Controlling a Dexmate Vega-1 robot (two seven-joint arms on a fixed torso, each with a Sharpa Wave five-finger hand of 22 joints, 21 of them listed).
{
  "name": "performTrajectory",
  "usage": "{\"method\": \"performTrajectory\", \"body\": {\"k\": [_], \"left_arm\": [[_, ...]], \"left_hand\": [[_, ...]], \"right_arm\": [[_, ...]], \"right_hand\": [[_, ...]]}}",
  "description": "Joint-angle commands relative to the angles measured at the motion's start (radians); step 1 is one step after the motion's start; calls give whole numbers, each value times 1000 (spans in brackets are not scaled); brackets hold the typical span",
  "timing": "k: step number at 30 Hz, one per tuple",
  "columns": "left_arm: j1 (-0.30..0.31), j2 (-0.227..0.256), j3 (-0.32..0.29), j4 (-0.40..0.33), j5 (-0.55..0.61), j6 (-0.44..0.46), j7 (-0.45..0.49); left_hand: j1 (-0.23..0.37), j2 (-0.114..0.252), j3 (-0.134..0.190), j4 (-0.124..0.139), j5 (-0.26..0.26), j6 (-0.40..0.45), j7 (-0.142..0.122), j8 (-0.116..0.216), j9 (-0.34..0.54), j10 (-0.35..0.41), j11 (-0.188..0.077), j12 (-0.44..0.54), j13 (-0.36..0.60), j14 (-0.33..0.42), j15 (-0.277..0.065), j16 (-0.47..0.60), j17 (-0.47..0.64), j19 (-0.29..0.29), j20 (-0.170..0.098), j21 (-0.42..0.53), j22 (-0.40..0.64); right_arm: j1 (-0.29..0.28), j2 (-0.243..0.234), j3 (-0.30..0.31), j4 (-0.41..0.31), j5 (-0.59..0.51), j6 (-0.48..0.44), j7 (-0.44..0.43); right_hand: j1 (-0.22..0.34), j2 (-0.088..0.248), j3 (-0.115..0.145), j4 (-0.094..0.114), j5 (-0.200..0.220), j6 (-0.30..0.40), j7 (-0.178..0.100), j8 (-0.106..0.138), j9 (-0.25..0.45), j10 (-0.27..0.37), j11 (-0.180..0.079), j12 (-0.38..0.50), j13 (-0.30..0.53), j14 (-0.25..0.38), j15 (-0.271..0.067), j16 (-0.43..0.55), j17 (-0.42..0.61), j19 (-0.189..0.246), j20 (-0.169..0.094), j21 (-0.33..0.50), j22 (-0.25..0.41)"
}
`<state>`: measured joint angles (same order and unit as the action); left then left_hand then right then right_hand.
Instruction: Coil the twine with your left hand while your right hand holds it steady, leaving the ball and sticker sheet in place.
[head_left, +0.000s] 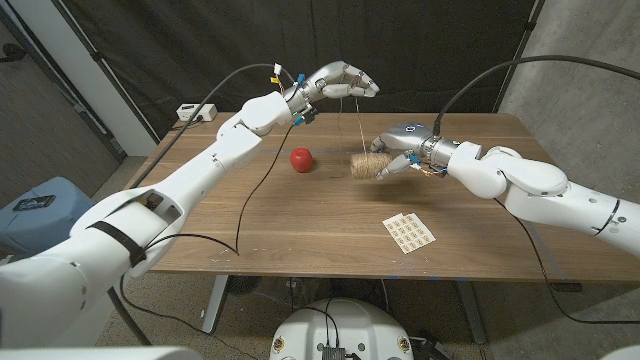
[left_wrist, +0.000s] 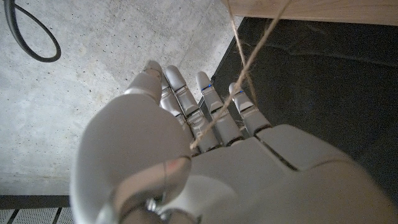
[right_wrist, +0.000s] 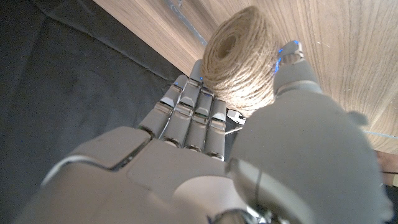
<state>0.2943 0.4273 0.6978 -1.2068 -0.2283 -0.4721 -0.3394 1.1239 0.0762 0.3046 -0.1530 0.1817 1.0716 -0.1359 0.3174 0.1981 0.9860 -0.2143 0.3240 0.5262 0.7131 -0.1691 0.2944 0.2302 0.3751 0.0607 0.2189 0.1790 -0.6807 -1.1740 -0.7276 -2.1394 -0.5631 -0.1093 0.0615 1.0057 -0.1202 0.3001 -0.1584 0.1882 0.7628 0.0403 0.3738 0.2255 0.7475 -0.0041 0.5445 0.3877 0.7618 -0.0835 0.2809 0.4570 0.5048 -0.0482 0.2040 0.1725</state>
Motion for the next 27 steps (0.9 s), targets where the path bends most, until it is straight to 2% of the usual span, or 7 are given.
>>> {"method": "performTrajectory", "body": {"k": [1,27], "left_arm": [[-20,-21,5,54,2,-26,-5],[-44,-54,14,135,11,-39,-7]], "left_hand": [[4,7,-3,1,9,2,0,1,1,1,1,0,6,6,1,-5,3,4,1,-4,6],[6,10,-5,1,10,-3,-4,-1,1,0,2,-3,12,4,5,-8,5,3,2,-4,6]], "right_arm": [[-9,-13,17,-19,12,24,-17],[-27,-38,54,-47,46,61,-51]], "right_hand": [[116,124,0,5,7,184,-175,6,5,159,-150,6,3,9,-141,0,3,5,-9,-4,3],[115,125,-1,7,7,187,-175,8,5,159,-149,5,7,13,-141,-5,5,5,-9,-4,3]]}}
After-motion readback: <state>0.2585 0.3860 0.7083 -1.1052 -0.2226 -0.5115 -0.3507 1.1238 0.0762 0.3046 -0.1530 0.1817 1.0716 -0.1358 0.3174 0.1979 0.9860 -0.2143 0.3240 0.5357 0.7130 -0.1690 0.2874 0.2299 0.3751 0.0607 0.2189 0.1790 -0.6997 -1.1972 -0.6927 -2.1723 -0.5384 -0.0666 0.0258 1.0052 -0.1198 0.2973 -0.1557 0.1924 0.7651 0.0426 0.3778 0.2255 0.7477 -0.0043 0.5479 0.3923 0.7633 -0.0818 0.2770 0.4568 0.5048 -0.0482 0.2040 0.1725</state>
